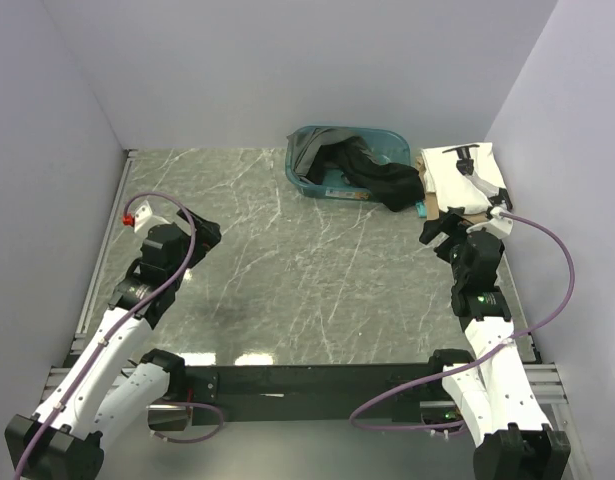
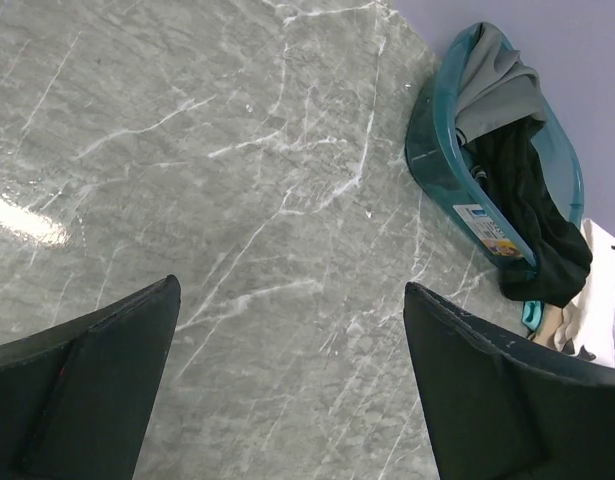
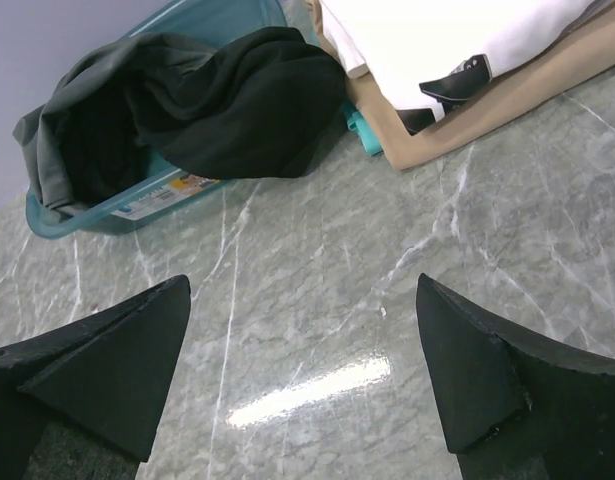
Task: Fold and stack the t-shirts
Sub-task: Grab the tshirt from the pile
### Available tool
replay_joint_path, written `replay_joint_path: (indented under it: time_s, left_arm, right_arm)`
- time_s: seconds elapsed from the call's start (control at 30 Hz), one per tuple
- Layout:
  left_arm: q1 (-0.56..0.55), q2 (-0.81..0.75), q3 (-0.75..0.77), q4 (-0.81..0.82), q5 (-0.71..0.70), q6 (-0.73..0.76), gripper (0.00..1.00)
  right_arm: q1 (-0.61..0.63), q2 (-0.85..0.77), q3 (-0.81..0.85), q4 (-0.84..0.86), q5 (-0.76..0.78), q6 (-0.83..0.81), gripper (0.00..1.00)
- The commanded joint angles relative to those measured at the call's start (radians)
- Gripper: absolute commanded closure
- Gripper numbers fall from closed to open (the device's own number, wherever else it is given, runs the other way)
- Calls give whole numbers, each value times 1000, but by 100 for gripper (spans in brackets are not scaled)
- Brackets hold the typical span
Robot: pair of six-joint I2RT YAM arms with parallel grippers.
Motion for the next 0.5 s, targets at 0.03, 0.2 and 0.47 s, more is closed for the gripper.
replay_joint_path:
  time_s: [0.03,0.2,0.47]
  left_arm:
    - [5,23,10,54,11,29,0]
    - [5,35,11,63,11,26,1]
    - [5,3,-23,66,-6,39,1]
  right_arm:
    - [3,-11,43,47,-13,-6,0]
    - [3,46,69,146,-96,-19,0]
    - [192,433,416,23,-61,-178,0]
